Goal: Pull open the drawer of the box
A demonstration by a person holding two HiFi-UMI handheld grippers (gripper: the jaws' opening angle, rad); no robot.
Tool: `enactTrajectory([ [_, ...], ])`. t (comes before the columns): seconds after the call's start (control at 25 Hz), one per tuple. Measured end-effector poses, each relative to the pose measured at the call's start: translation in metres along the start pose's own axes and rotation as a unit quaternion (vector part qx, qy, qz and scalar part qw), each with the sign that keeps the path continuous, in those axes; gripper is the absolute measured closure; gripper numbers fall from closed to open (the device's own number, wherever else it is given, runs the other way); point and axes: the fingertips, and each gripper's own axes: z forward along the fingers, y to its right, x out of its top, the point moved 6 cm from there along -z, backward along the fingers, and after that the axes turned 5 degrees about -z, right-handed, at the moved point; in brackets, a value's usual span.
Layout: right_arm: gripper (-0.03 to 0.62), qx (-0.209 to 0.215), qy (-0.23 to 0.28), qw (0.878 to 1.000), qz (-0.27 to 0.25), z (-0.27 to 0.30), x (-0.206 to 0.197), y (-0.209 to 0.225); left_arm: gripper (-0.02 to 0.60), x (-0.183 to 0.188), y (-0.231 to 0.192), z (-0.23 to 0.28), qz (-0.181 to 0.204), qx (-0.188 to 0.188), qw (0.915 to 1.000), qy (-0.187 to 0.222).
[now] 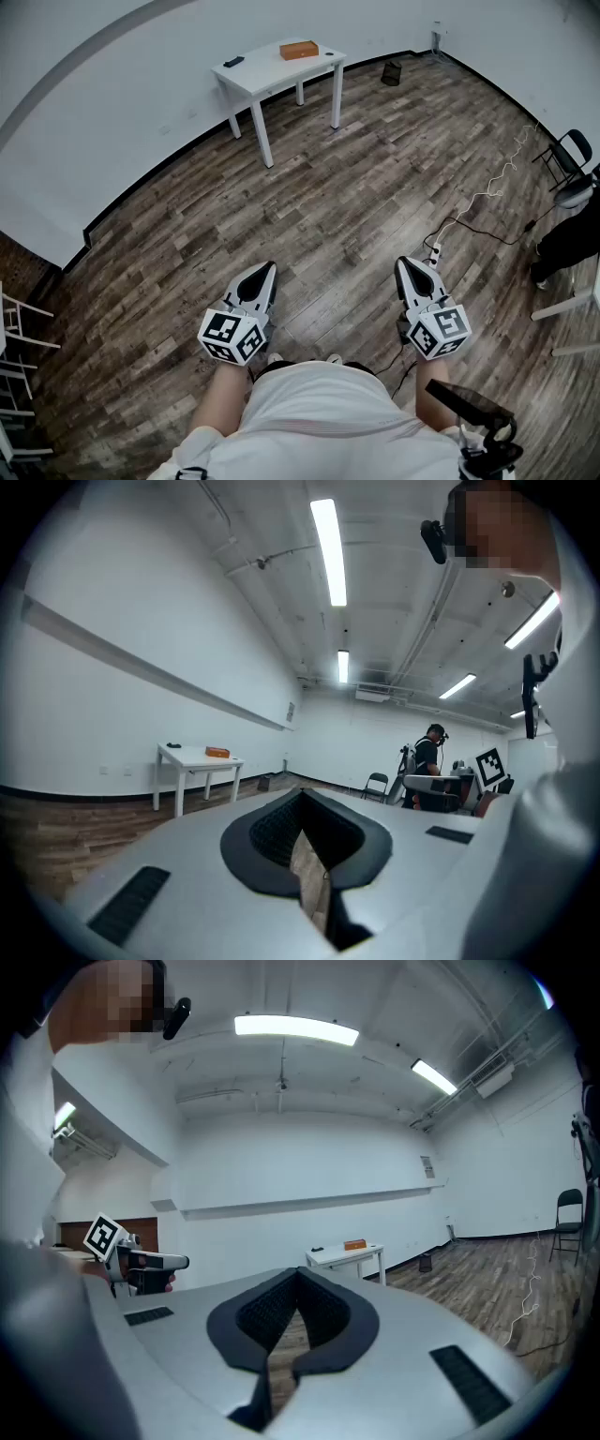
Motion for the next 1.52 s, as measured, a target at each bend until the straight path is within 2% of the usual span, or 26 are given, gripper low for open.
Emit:
enactTrajectory([
  [0.16,0.595,-0.005,-0.003,1.000,0.011,-0.003,-0.010,0.033,0.571,-0.011,0.016,0.021,-0.002,0.006,1.0000,-0.005],
  [0.28,0.595,0.001,-0.006,1.000,0.022,-0.002,-0.019,0.041,0.571,-0.014,0.021,0.027,0.002,0.011,0.9999,-0.011],
  [0.48,0.595,0.003,-0.010,1.000,0.025,0.012,-0.026,0.051,0.571,-0.010,0.009,0.044,0.003,0.021,0.9998,-0.002],
  [0.8,0.595,-0.029,-0.032,0.999,0.024,0.047,-0.037,0.090,0.571,-0.013,-0.021,0.115,-0.016,-0.006,0.9998,-0.010],
  [0.96,0.595,-0.034,-0.037,0.999,0.016,0.097,-0.033,0.114,0.571,0.000,-0.052,0.165,-0.020,-0.018,0.9996,-0.005],
  [1.2,0.595,-0.031,-0.033,0.999,-0.010,0.194,-0.008,0.138,0.571,0.028,-0.121,0.233,-0.037,-0.009,0.9992,-0.011],
  [1.52,0.595,-0.027,-0.033,0.999,-0.006,0.312,0.006,0.158,0.571,0.074,-0.207,0.297,-0.015,-0.009,0.9998,-0.011],
])
